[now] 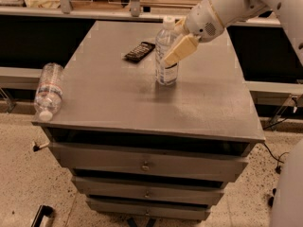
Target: Move blue plastic bottle near water bottle
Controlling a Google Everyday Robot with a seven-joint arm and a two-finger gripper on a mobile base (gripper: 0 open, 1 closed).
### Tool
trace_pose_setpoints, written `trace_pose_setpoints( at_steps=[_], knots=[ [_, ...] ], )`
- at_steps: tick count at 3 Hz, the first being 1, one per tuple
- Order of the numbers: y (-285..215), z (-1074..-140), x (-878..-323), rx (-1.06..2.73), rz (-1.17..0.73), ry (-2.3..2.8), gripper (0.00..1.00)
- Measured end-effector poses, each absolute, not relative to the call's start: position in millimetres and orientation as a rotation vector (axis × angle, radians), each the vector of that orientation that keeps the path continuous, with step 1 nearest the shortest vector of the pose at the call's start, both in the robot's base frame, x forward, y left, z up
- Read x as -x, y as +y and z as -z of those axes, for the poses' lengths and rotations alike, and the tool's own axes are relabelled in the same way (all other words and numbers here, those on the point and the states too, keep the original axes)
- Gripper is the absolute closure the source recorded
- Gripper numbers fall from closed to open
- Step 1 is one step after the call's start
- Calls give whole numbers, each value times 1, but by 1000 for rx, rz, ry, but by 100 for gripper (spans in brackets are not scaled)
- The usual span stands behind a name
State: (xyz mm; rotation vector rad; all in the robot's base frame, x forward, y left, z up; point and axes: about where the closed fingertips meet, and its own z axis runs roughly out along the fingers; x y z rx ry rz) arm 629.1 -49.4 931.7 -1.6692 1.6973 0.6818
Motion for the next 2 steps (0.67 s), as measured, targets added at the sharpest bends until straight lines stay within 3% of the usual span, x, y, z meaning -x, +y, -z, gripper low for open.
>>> trace_pose_setpoints(
  at_steps=[1, 2],
  knots=[
    [-46, -930, -630, 1671, -688, 1695, 65],
    [-44, -929, -631, 1673, -691, 1693, 88]
  ],
)
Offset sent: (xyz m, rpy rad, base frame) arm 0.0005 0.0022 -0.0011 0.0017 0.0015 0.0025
